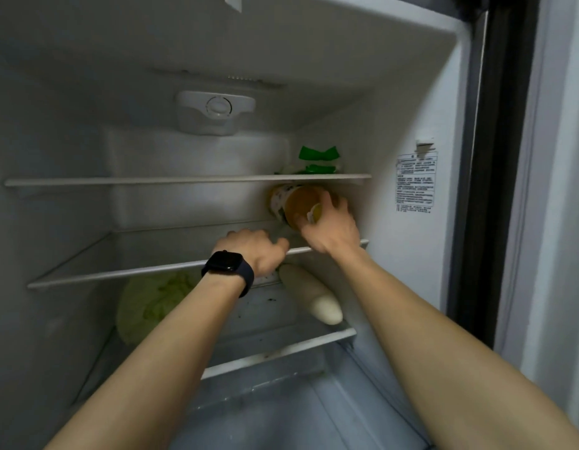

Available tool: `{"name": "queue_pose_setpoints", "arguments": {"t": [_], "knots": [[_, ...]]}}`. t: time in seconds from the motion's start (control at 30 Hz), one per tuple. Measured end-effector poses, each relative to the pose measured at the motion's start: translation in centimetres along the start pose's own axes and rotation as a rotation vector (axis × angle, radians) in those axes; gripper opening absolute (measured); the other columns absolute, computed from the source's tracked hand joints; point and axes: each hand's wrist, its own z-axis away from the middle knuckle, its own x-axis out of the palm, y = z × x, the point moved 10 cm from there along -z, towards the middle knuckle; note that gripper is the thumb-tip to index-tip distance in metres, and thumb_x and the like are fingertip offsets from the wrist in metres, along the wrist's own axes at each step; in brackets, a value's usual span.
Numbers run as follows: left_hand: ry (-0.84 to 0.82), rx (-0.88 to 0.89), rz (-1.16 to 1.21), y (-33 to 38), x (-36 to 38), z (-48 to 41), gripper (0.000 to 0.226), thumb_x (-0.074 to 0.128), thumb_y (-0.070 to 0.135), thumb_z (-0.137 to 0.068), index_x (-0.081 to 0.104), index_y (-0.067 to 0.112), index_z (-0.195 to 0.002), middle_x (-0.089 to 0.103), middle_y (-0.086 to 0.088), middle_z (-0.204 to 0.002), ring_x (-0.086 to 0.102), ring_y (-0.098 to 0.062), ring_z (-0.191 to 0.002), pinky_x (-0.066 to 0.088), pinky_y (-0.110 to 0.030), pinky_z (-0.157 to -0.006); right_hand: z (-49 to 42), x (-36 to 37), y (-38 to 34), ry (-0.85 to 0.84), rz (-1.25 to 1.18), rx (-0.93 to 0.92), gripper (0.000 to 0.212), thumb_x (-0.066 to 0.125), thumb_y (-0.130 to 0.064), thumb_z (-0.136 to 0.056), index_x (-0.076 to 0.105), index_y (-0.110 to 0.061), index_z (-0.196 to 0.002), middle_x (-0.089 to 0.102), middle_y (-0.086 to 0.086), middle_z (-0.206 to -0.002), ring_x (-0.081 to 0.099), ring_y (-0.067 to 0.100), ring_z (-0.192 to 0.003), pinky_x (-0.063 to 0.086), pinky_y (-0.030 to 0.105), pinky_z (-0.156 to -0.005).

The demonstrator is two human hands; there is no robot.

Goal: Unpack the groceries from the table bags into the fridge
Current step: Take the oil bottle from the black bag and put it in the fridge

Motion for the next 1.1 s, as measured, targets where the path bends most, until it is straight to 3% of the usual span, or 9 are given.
{"name": "queue_pose_setpoints", "arguments": {"t": [0.1,0.2,0.37,0.47,0.63,0.77,0.9,0.97,1.1], "knots": [[0.100,0.016,-0.027,0.5,-1.5,1.2,0.059,0.022,0.058,-0.097,0.062,0.021,-0.119,0.063,-0.014,-0.113,0.056,-0.030,-0.096,0.041,-0.038,-0.072,1.6,-0.9,0.2,-0.032,-0.013,-0.013,0.078,0.056,-0.060,-0.087,0.021,-0.034,-0.152,0.038,0.016,-0.145,0.047,0.046,-0.126,0.043,0.048,-0.105],[0.152,0.009,-0.022,0.7,-2.8,3.6,0.055,0.022,0.057,-0.100,0.055,0.026,-0.132,0.061,-0.013,-0.122,0.056,-0.032,-0.109,0.039,-0.039,-0.076,4.0,-2.4,0.5,-0.085,0.074,-0.066,0.075,0.058,-0.050,-0.087,0.025,-0.032,-0.152,0.043,0.014,-0.144,0.048,0.042,-0.127,0.045,0.048,-0.104],[0.165,-0.008,0.018,1.3,-4.6,9.4,0.053,0.032,0.052,-0.099,0.041,0.029,-0.146,0.054,-0.011,-0.141,0.047,-0.032,-0.127,0.039,-0.047,-0.101,9.7,-5.8,0.4,-0.223,0.154,-0.187,0.064,0.061,-0.039,-0.090,0.037,-0.032,-0.149,0.049,0.008,-0.142,0.050,0.031,-0.126,0.048,0.042,-0.099],[0.167,-0.043,0.056,1.4,-5.4,14.8,0.055,0.037,0.051,-0.098,0.039,0.030,-0.148,0.049,-0.010,-0.146,0.044,-0.032,-0.131,0.040,-0.047,-0.105,14.2,-7.8,0.3,-0.260,0.102,-0.263,0.057,0.059,-0.039,-0.092,0.044,-0.033,-0.147,0.048,0.005,-0.147,0.048,0.028,-0.130,0.044,0.040,-0.099],[0.247,-0.109,0.112,1.3,-6.9,26.3,0.051,0.045,0.050,-0.095,0.047,0.033,-0.143,0.051,-0.002,-0.146,0.045,-0.028,-0.133,0.043,-0.043,-0.103,24.2,-10.6,-0.7,-0.203,-0.040,-0.457,0.045,0.056,-0.040,-0.095,0.054,-0.031,-0.139,0.053,-0.004,-0.144,0.047,0.020,-0.133,0.039,0.037,-0.107],[0.345,-0.163,0.111,0.2,-8.2,36.5,0.046,0.050,0.046,-0.093,0.055,0.035,-0.137,0.056,0.003,-0.141,0.046,-0.025,-0.131,0.042,-0.041,-0.103,33.3,-11.7,-1.9,-0.194,-0.153,-0.549,0.040,0.053,-0.042,-0.098,0.057,-0.034,-0.136,0.049,-0.008,-0.148,0.032,0.017,-0.144,0.026,0.035,-0.116],[0.371,-0.274,0.072,-2.4,-8.5,47.6,0.049,0.047,0.047,-0.089,0.058,0.033,-0.134,0.058,-0.002,-0.138,0.048,-0.027,-0.131,0.043,-0.043,-0.106,42.6,-12.6,-4.5,-0.173,-0.335,-0.652,0.035,0.053,-0.040,-0.097,0.066,-0.031,-0.128,0.057,-0.010,-0.140,0.035,0.015,-0.142,0.028,0.029,-0.115],[0.355,-0.350,0.033,-4.4,-8.3,53.7,0.050,0.046,0.048,-0.088,0.059,0.032,-0.134,0.058,-0.002,-0.138,0.049,-0.025,-0.130,0.043,-0.044,-0.105,47.7,-11.9,-6.4,-0.235,-0.400,-0.705,0.036,0.052,-0.041,-0.096,0.067,-0.030,-0.127,0.058,-0.010,-0.139,0.036,0.014,-0.142,0.029,0.026,-0.114],[0.293,-0.542,-0.053,-8.6,-8.5,66.8,0.048,0.047,0.047,-0.090,0.057,0.032,-0.135,0.057,-0.001,-0.139,0.048,-0.024,-0.131,0.041,-0.046,-0.107,58.4,-9.7,-11.1,-0.394,-0.506,-0.816,0.036,0.053,-0.039,-0.096,0.069,-0.026,-0.125,0.060,-0.006,-0.138,0.039,0.018,-0.141,0.035,0.033,-0.115]]}}
